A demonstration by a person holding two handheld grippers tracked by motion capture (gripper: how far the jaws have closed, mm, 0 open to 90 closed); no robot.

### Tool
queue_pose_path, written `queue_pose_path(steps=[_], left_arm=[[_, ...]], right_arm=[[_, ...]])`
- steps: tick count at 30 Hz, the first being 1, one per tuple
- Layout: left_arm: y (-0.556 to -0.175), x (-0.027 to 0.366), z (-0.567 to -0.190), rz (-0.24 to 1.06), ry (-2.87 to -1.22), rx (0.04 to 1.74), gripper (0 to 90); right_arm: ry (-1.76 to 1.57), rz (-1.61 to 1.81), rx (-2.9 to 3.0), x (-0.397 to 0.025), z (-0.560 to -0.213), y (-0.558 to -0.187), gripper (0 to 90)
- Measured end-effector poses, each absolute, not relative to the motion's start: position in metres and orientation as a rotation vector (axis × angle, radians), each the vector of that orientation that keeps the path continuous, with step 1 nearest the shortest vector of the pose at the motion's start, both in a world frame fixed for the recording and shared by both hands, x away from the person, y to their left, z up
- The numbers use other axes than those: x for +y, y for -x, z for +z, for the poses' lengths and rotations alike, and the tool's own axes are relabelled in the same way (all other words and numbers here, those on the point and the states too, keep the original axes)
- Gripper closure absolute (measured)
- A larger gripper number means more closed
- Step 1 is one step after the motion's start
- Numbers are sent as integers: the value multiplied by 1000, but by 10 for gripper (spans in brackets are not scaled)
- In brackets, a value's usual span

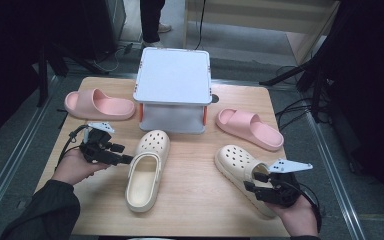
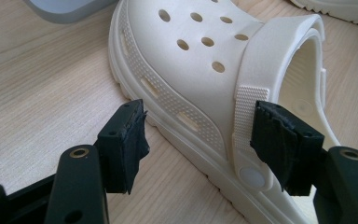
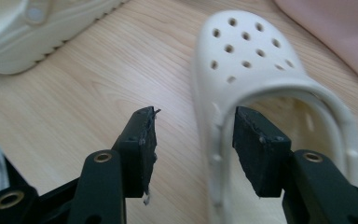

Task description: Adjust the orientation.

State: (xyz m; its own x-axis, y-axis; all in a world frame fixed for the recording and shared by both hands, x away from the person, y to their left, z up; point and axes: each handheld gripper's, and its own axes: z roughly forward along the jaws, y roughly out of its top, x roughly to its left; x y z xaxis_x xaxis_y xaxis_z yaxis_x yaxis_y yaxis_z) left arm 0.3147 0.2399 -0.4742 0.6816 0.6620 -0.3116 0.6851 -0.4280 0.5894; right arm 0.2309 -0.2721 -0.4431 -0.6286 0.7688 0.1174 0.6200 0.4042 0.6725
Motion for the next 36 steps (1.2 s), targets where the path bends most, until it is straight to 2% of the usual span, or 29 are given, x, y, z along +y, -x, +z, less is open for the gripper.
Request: queue_pose_path(steps=[6,8,9,10,11,12,14,16,20,24,36], left_arm=[[-315,238,-475,-33,-2193,1026,347],[-315,238,-475,-31,-2186,1027,351],[-315,238,-475,-31,-2186,1027,354],[-314,238,-475,-35,-2185,1029,359],[-314,238,-475,-35,-2185,1029,363],[-314,238,-475,-35,-2185,1030,363],[-314,238,-474,-16,-2188,1029,379],[-312,239,-471,33,-2158,1017,393],[-310,240,-467,47,-2130,1017,397],[-309,240,-468,47,-2150,1013,397],[-307,236,-471,48,-2171,1005,393]], right_arm=[[-1287,941,2494,-275,-461,-245,538],[-1320,896,2548,-271,-472,-256,634],[-1320,896,2548,-271,-472,-256,634],[-1327,887,2578,-268,-477,-262,709],[-1327,887,2578,-268,-477,-262,709],[-1337,884,2590,-267,-479,-265,762],[-1351,863,2596,-259,-475,-268,782],[-1374,881,2560,-254,-466,-270,784],[-1371,943,2532,-243,-455,-272,784],[-1291,976,2537,-216,-445,-275,783],[-1275,975,2554,-162,-449,-301,779]])
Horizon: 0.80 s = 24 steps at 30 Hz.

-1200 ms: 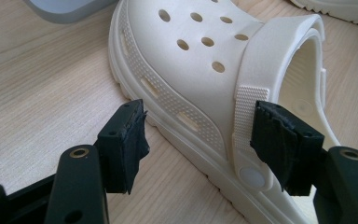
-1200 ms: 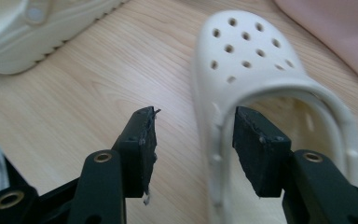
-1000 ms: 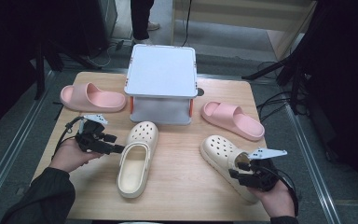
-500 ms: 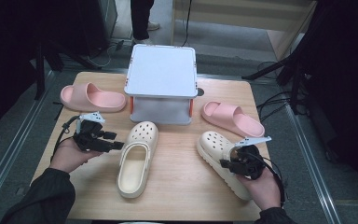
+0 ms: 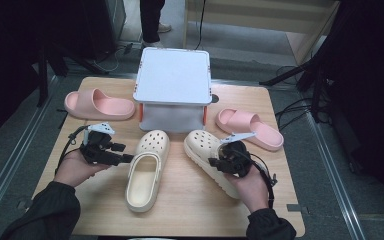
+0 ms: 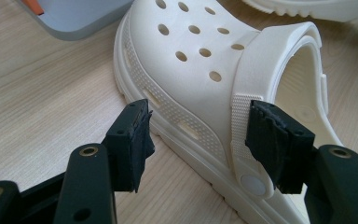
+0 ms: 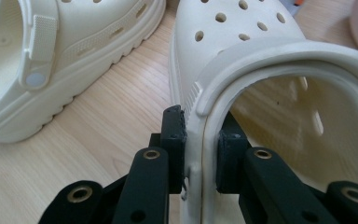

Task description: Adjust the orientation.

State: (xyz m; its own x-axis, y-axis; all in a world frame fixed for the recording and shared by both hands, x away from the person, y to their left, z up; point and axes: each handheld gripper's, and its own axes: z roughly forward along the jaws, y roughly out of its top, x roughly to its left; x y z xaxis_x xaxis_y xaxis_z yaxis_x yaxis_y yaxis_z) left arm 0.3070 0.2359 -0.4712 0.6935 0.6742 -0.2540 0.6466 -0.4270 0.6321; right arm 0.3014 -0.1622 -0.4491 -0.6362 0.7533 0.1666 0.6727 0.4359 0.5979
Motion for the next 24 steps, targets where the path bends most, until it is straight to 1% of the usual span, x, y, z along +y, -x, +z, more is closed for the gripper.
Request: queue_pose_path(steps=[2,7,24], left_arm=[[-306,236,-472,49,-2170,1007,393],[-303,237,-472,55,-2170,1010,391],[-295,242,-476,69,-2178,1039,382]], right_arm=[[-1284,972,2549,-150,-453,-308,779],[-1309,965,2550,-138,-459,-315,779],[-1223,934,2614,-100,-473,-312,775]])
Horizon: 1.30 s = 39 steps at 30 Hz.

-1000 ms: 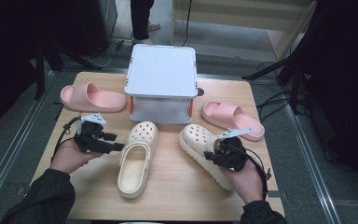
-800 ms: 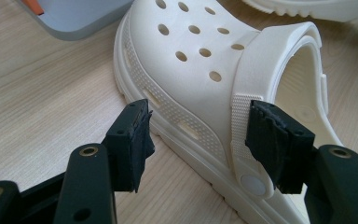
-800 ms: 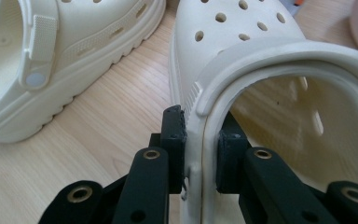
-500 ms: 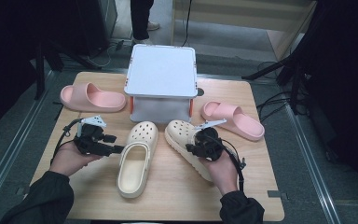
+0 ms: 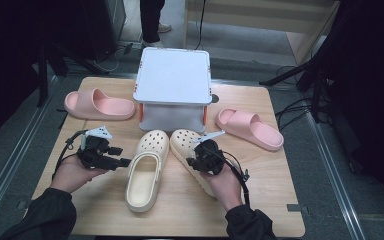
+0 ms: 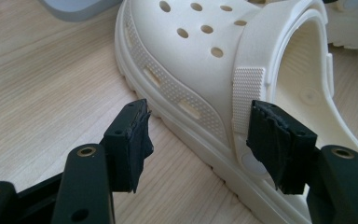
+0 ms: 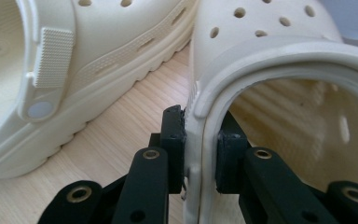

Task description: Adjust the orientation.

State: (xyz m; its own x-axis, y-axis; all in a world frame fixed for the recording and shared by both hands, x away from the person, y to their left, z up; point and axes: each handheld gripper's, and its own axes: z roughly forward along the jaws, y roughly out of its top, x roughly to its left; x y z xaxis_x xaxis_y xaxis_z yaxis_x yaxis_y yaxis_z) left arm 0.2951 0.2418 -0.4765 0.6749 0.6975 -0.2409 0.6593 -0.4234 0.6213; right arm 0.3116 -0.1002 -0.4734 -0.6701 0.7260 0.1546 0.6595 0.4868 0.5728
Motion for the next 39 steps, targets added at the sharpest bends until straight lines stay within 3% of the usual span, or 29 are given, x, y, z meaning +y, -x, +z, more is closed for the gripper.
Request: queue_pose_path(steps=[4,9,12,20,25,28,39], left_arm=[[-293,244,-477,68,-2176,1046,381],[-292,247,-479,77,-2180,1054,378],[-293,251,-480,70,-2169,1071,392],[-293,254,-481,55,-2155,1075,503],[-297,251,-488,27,-2159,1093,632],[-302,249,-495,-6,-2189,1112,707],[-307,231,-509,-48,-2250,1098,748]], right_arm=[[-1212,941,2631,-97,-476,-311,753],[-1141,997,2642,-99,-473,-309,621],[-1138,1039,2650,-109,-463,-304,604],[-1123,1128,2604,-157,-436,-299,808],[-1116,1101,2536,-182,-443,-313,798],[-1039,1056,2519,-193,-465,-329,796],[-1057,970,2606,-187,-497,-354,782]])
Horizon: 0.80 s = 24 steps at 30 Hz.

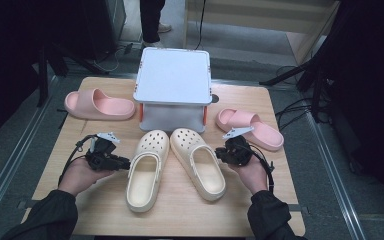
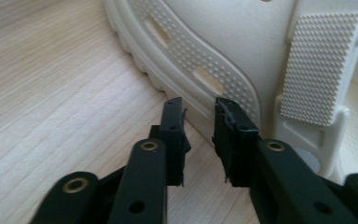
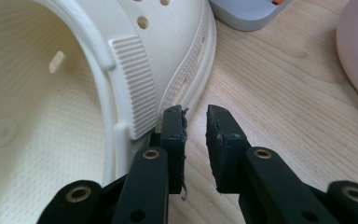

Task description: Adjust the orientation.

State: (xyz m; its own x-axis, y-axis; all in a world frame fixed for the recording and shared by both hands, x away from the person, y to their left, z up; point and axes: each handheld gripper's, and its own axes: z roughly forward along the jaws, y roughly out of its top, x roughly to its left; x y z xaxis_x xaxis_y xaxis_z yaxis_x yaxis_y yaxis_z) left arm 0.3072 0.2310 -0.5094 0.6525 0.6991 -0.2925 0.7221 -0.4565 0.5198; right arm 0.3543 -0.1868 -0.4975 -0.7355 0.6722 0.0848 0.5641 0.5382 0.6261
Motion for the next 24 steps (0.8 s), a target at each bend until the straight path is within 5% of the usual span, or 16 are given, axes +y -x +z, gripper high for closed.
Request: queue_pose_path(steps=[24], left_arm=[[-296,202,-510,-120,-2288,981,779]], right_arm=[[-1030,1001,2706,-168,-501,-343,771]])
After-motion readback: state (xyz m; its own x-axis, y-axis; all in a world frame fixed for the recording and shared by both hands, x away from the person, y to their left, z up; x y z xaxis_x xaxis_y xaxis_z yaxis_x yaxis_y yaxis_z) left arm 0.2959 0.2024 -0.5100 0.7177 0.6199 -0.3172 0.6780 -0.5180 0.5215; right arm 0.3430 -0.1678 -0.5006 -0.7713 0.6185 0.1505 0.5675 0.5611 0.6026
